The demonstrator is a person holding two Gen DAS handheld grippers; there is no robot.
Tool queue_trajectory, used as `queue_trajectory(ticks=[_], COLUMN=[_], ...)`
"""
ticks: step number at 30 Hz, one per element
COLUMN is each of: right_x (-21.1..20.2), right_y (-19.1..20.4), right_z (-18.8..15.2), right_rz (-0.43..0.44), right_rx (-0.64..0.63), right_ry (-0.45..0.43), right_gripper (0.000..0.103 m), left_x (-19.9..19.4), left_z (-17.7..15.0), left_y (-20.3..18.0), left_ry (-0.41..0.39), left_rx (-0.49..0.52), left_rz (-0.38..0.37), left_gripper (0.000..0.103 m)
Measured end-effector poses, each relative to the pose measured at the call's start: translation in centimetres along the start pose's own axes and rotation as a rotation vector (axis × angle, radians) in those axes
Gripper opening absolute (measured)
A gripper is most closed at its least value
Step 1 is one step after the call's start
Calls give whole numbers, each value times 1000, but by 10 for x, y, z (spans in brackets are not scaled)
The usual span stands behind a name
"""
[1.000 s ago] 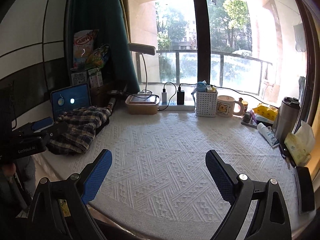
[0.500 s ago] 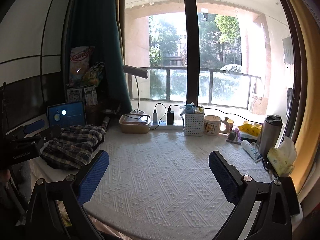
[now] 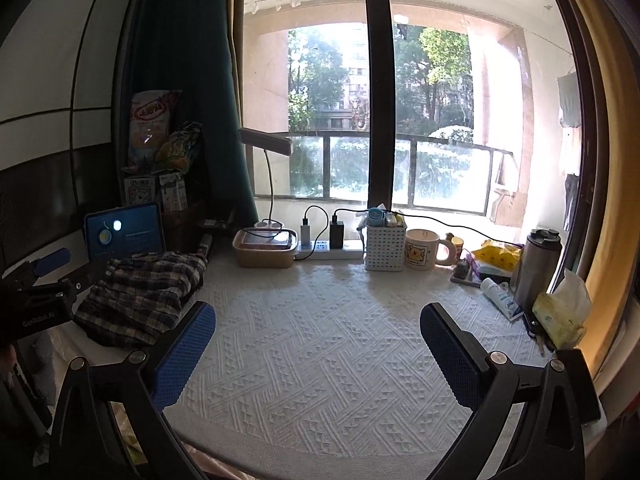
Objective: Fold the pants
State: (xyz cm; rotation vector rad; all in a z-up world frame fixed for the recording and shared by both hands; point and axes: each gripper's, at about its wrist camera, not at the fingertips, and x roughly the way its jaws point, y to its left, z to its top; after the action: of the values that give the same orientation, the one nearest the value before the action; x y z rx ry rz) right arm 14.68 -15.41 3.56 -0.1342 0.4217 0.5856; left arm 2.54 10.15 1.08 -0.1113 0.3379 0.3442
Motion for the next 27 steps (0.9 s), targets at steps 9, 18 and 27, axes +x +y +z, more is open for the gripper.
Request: queue_trajectory(ticks=[9,18,27], right_x=[16,20,21], right_y=[5,8,6], right_z=[-5,-4,-7], right_rz=[7,8,7], right_rx=[-3,-5,-3], right_ry=[41,47,53], right_gripper=[103,103,103], left_x=[3,6,5], left_z=[-5,-6,-8], left_y=[6,4,3], left_ry=[4,19,17], left_rx=[4,5,4], left_rz=[-6,-54,-51], left_gripper=[102,102,102])
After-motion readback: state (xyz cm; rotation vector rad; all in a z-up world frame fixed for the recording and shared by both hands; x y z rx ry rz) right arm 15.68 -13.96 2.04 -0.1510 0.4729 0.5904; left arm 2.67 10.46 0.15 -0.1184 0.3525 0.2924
